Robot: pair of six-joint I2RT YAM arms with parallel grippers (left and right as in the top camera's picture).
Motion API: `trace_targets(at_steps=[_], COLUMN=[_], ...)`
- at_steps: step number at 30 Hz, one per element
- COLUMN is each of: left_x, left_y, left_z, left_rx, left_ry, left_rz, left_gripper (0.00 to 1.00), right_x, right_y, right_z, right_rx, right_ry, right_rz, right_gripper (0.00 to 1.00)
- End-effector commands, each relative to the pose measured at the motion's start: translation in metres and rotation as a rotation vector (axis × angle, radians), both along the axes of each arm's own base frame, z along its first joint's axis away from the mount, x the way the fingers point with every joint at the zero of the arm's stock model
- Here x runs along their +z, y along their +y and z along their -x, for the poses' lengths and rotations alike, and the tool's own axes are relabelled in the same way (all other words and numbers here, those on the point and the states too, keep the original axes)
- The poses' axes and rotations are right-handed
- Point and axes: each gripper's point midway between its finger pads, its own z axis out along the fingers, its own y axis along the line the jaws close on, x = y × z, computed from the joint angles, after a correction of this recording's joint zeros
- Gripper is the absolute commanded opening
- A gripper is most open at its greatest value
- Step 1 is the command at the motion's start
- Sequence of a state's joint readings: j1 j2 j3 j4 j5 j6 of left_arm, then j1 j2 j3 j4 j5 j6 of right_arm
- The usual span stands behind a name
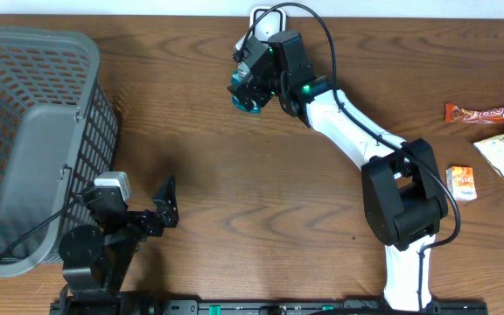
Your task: Scan the item barcode
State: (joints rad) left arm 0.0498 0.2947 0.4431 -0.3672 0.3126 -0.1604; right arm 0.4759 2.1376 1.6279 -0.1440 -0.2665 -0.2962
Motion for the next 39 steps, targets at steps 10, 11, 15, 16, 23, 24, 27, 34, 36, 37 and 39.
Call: trace_targets(at_steps=[10,11,15,16,23,24,27,34,36,37,39], left_x=[0.000,0.000,0.000,0.000,0.000,0.000,0.000,0.000,0.000,0.000,0.000], left_y=[-0.002,-0.002,-0.002,-0.002,-0.002,-0.002,-0.002,-0.002,-0.002,-0.002,-0.002], left_z=[0.000,0.000,0.000,0.000,0.000,0.000,0.000,0.000,0.000,0.000,0.000], left_rx=[-0.010,-0.010,-0.011,-0.010,-0.010,-0.010,-0.010,-0.010,-0.010,-0.010,-0.010], left_ry=[-0.002,-0.002,-0.002,-0.002,-0.002,-0.002,-0.002,-0.002,-0.002,-0.002,-0.002], left_rz=[0.005,0.005,0.005,0.005,0.005,0.005,0.005,0.005,0.005,0.005,0.005], left_gripper=[0.99,0.99,0.99,0.99,0.99,0.99,0.99,0.99,0.99,0.99,0.99], right_x=[-0.017,-0.021,-0.026,-0.026,-0.023,-0.022,-0.018,-0.001,0.005,0.008,0.012], right_y=[0.016,0.016,0.014,0.014,0.015,0.015,0.016,0.013,0.009,0.006,0.001], right_z=[-0.008,-0.007,-0.004,-0.004,-0.006,-0.006,-0.008,-0.002,0.005,0.008,0.017], right_rx=[0.037,0.037,0.037,0.037,0.037,0.037,0.037,0.032,0.031,0.030,0.029], right_ry=[-0.034,-0.024,-0.001,-0.001,-0.015,-0.020,-0.033,-0.023,-0.002,0.011,0.043], right_rz=[-0.017,-0.013,-0.001,-0.001,-0.008,-0.010,-0.018,-0.020,-0.010,-0.003,0.013], right_gripper=[0.86,0.86,0.74,0.68,0.27,0.25,0.17,0.07,0.05,0.04,0.04])
